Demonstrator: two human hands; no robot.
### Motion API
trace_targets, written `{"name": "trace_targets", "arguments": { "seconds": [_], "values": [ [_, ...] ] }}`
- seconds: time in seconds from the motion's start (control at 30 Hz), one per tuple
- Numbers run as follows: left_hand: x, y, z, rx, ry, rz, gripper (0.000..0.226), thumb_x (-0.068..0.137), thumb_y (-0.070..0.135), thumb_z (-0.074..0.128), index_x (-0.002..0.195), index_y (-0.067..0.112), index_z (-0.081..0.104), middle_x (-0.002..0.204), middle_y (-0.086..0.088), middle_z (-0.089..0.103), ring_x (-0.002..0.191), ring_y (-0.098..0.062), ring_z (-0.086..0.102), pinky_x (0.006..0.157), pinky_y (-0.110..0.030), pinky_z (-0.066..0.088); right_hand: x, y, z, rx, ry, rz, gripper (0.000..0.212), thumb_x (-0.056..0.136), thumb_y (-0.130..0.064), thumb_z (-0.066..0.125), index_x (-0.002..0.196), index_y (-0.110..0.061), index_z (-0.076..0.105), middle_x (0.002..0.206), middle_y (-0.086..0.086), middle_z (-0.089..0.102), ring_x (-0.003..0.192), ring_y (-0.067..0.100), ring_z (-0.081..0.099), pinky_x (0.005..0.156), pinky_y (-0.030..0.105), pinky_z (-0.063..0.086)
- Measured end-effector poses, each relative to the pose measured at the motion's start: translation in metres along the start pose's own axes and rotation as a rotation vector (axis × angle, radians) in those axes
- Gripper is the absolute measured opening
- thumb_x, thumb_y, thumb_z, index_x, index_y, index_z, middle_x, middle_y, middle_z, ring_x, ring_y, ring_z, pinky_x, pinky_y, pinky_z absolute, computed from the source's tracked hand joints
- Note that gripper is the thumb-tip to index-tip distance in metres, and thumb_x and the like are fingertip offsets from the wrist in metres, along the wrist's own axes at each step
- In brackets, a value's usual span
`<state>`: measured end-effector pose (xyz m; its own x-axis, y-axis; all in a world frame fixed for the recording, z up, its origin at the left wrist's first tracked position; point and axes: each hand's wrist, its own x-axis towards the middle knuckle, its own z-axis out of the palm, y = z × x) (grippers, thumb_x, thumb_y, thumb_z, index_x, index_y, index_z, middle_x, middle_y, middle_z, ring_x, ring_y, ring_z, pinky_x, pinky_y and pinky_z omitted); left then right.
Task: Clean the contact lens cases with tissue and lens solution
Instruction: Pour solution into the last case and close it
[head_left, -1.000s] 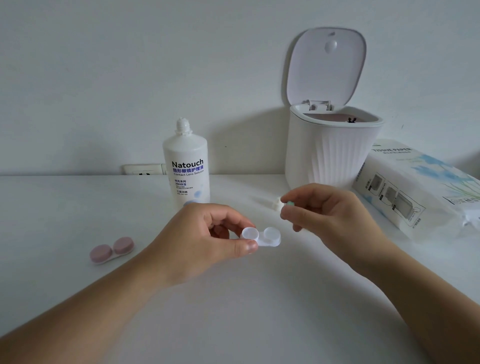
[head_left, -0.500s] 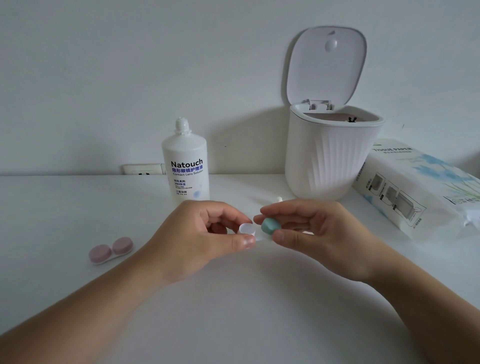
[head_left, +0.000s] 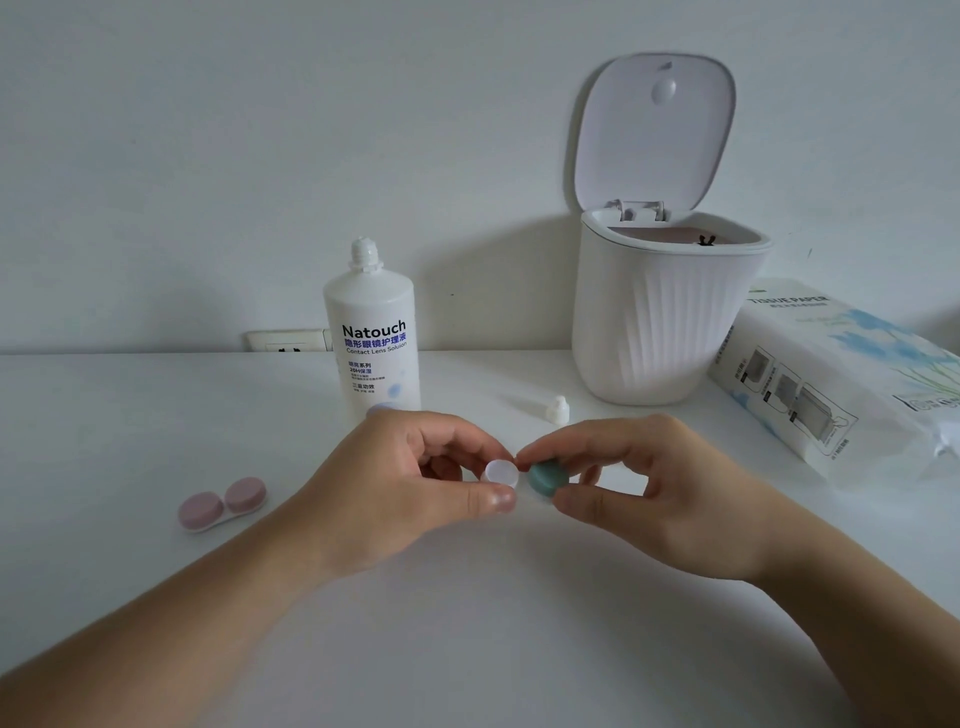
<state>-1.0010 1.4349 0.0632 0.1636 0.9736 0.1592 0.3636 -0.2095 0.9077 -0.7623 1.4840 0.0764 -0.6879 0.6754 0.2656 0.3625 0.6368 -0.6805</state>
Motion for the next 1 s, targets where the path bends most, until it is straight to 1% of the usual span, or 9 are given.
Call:
{"name": "trace_targets", "arguments": {
  "seconds": [0.07, 0.17, 0.3, 0.4, 0.53, 0.63, 0.73, 0.83, 1.0],
  "values": [
    [0.0, 0.0, 0.0, 0.012, -0.013, -0.018, 0.037, 0.061, 0.053, 0.08, 0.093, 0.035, 0.079, 0.085, -0.01, 0.072, 0.072, -0.021, 0.055, 0.069, -0.035, 0.046, -0.001, -0.001, 0.0, -0.044, 0.0, -0.019, 0.028, 0.088, -0.028, 0.067, 0.113, -0.04, 0.071, 0.102, -0.029, 0.071, 0.097, 0.01, 0.066, 0.083, 0.02, 0.05],
    [0.0, -0.001, 0.0, 0.006, -0.023, -0.016, 0.034, 0.062, 0.051, 0.081, 0.092, 0.036, 0.079, 0.083, 0.004, 0.074, 0.071, -0.019, 0.055, 0.068, -0.035, 0.046, -0.002, -0.004, 0.0, -0.098, 0.0, -0.027, 0.032, 0.087, -0.034, 0.065, 0.114, -0.05, 0.064, 0.101, -0.034, 0.069, 0.097, 0.009, 0.065, 0.083, 0.022, 0.051],
    [-0.001, 0.001, 0.0, 0.013, 0.015, 0.011, 0.035, 0.062, 0.051, 0.081, 0.092, 0.034, 0.079, 0.086, -0.013, 0.072, 0.075, -0.038, 0.058, 0.067, -0.046, 0.049, -0.001, -0.003, 0.002, -0.088, 0.04, -0.008, 0.026, 0.085, -0.043, 0.068, 0.11, -0.047, 0.069, 0.1, -0.03, 0.071, 0.098, 0.007, 0.067, 0.086, 0.025, 0.051],
    [-0.001, 0.001, 0.0, -0.019, 0.018, 0.019, 0.033, 0.062, 0.048, 0.082, 0.091, 0.032, 0.08, 0.088, -0.006, 0.076, 0.079, -0.043, 0.059, 0.071, -0.056, 0.052, -0.001, -0.003, 0.004, -0.053, 0.107, 0.002, 0.02, 0.08, -0.044, 0.077, 0.099, -0.039, 0.073, 0.092, -0.026, 0.074, 0.091, 0.001, 0.07, 0.082, 0.022, 0.052],
    [0.0, 0.0, 0.002, -0.03, 0.027, 0.007, 0.037, 0.059, 0.049, 0.082, 0.091, 0.032, 0.079, 0.088, -0.001, 0.076, 0.072, -0.022, 0.058, 0.07, -0.045, 0.052, 0.003, -0.005, 0.012, -0.052, 0.189, 0.024, 0.039, 0.065, -0.063, 0.077, 0.084, -0.03, 0.068, 0.081, -0.021, 0.073, 0.078, 0.003, 0.07, 0.068, 0.019, 0.053],
    [0.001, 0.0, 0.002, -0.031, 0.03, 0.018, 0.034, 0.062, 0.048, 0.081, 0.091, 0.03, 0.079, 0.088, 0.001, 0.077, 0.076, -0.036, 0.061, 0.072, -0.049, 0.054, 0.003, -0.005, 0.012, -0.044, 0.191, 0.049, 0.052, 0.059, -0.075, 0.071, 0.089, -0.033, 0.065, 0.085, -0.023, 0.071, 0.078, 0.002, 0.069, 0.067, 0.019, 0.053],
    [0.002, 0.0, 0.001, -0.047, 0.038, 0.023, 0.031, 0.064, 0.045, 0.082, 0.091, 0.03, 0.079, 0.088, 0.001, 0.077, 0.082, -0.044, 0.061, 0.075, -0.056, 0.053, 0.0, -0.005, 0.01, -0.031, 0.123, 0.052, 0.039, 0.078, -0.062, 0.071, 0.111, -0.041, 0.066, 0.097, -0.029, 0.07, 0.088, 0.002, 0.069, 0.076, 0.018, 0.053],
    [0.002, -0.001, 0.0, -0.068, 0.057, 0.016, 0.032, 0.062, 0.047, 0.081, 0.09, 0.032, 0.079, 0.082, 0.006, 0.076, 0.071, -0.024, 0.058, 0.069, -0.04, 0.049, 0.0, -0.005, 0.011, -0.001, 0.134, 0.037, 0.024, 0.088, -0.029, 0.072, 0.111, -0.035, 0.071, 0.093, -0.024, 0.073, 0.086, 0.006, 0.069, 0.075, 0.012, 0.05],
    [0.003, 0.001, 0.002, -0.071, 0.044, 0.016, 0.028, 0.066, 0.041, 0.083, 0.091, 0.028, 0.079, 0.085, 0.0, 0.076, 0.071, -0.021, 0.056, 0.068, -0.037, 0.046, 0.002, -0.008, 0.017, 0.033, 0.201, 0.066, 0.02, 0.076, -0.042, 0.081, 0.089, -0.03, 0.071, 0.082, -0.016, 0.073, 0.072, 0.005, 0.069, 0.067, 0.014, 0.052]
  ]
}}
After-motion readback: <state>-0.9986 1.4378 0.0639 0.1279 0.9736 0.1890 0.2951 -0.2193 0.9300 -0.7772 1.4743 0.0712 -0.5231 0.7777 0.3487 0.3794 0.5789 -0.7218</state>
